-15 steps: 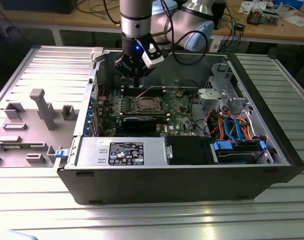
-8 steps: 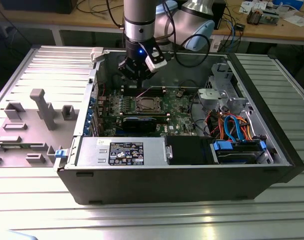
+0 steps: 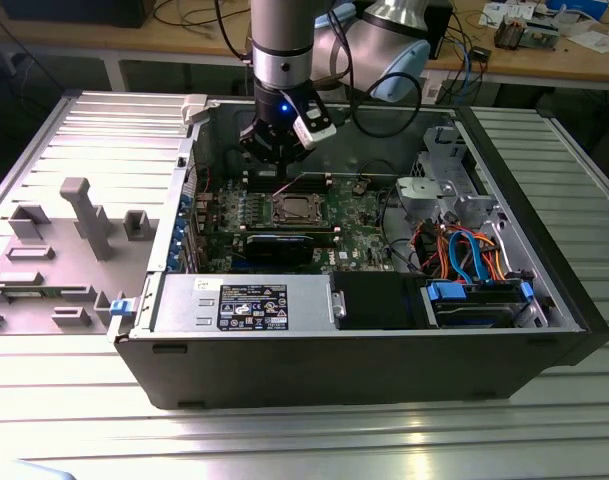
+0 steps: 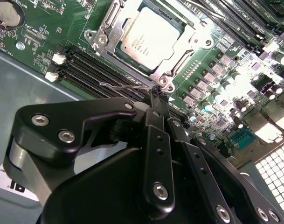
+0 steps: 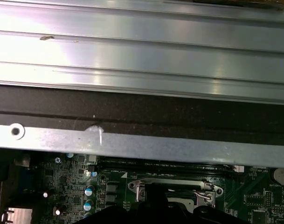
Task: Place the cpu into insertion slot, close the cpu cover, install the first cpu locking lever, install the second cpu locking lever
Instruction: 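Install the first cpu locking lever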
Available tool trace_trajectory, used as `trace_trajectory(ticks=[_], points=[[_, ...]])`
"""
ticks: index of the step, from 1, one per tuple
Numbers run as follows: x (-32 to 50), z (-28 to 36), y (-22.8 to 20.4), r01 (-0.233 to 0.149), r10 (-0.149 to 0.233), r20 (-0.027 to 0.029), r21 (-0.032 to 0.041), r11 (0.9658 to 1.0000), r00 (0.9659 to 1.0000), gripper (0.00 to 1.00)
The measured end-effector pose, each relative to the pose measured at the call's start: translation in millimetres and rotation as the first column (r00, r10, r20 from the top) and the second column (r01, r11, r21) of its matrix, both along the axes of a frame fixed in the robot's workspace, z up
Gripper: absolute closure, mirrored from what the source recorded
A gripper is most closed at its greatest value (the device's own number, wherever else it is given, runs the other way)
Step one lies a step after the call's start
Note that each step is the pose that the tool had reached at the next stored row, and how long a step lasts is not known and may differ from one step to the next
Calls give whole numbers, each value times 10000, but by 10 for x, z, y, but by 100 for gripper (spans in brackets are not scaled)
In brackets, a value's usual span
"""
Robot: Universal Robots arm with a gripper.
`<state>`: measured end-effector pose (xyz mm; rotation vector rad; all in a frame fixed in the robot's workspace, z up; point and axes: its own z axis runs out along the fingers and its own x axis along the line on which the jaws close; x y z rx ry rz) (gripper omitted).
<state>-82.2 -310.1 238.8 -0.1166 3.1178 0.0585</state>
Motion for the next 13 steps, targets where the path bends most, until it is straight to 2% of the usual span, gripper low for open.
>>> trace_trajectory(ticks=[6,13], points=[[1,-8,0,0,0,1,5,10000,10000,89],[16,-45,1,-1,1,0,9,10000,10000,89]])
